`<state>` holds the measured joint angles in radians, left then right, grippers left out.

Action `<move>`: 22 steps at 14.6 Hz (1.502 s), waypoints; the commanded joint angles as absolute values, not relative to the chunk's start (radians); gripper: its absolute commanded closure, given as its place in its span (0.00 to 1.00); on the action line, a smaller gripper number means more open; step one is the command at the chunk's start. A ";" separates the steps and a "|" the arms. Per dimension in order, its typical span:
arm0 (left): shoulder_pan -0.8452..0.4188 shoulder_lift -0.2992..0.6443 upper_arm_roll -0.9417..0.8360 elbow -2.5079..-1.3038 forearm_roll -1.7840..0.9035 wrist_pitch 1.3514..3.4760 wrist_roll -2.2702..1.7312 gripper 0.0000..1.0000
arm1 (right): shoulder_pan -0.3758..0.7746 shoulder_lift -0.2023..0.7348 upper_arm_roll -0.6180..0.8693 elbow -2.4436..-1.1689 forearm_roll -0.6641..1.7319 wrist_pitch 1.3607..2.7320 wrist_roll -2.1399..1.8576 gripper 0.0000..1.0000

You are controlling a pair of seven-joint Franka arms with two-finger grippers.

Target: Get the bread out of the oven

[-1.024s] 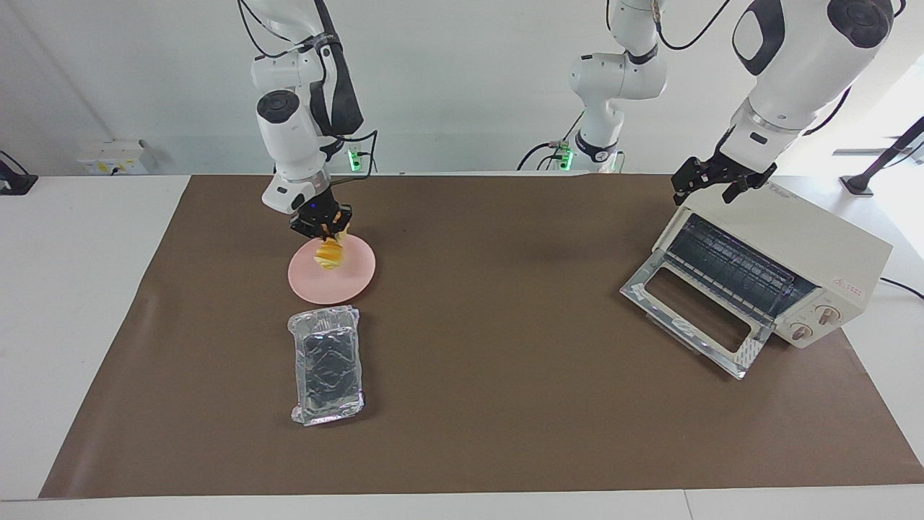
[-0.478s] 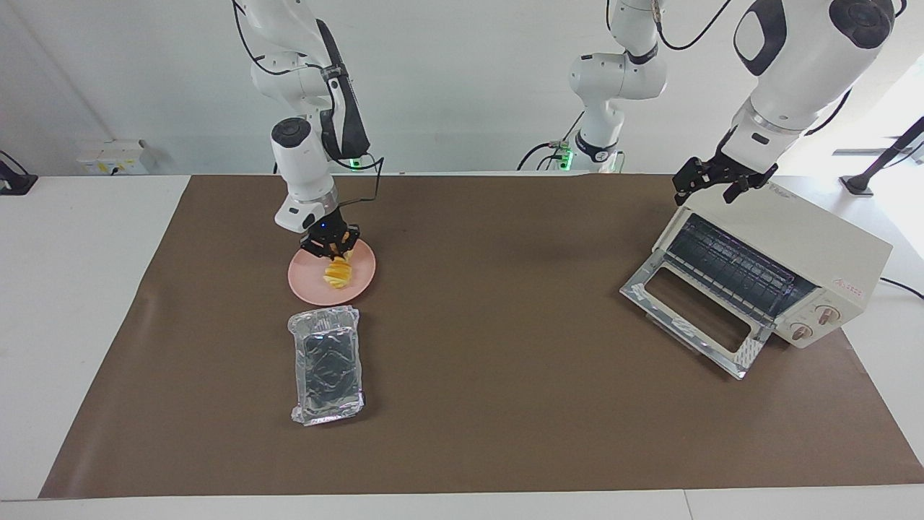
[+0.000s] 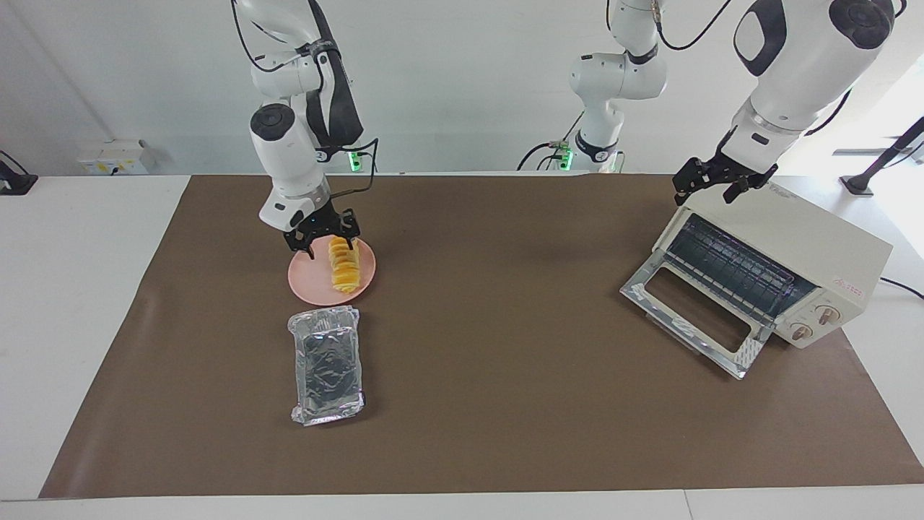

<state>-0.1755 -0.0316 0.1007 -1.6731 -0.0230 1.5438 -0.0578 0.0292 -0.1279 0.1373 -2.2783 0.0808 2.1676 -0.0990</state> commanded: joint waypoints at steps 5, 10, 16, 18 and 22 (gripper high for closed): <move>-0.178 -0.064 0.100 -1.706 -0.017 1.549 -0.057 0.00 | -0.090 -0.121 0.140 -1.936 0.092 1.778 -0.162 0.00; -0.176 -0.063 0.100 -1.703 -0.017 1.551 -0.057 0.00 | -0.178 -0.104 0.140 -1.752 0.068 1.597 -0.202 0.00; -0.179 -0.063 0.100 -1.703 -0.017 1.543 -0.060 0.00 | -0.193 -0.077 0.141 -1.667 0.016 1.506 -0.201 0.00; -0.179 -0.064 0.100 -1.703 -0.017 1.542 -0.058 0.00 | -0.181 -0.075 0.141 -1.670 0.011 1.516 -0.198 0.00; -0.179 -0.064 0.100 -1.703 -0.017 1.540 -0.058 0.00 | -0.178 -0.077 0.141 -1.677 0.008 1.516 -0.193 0.00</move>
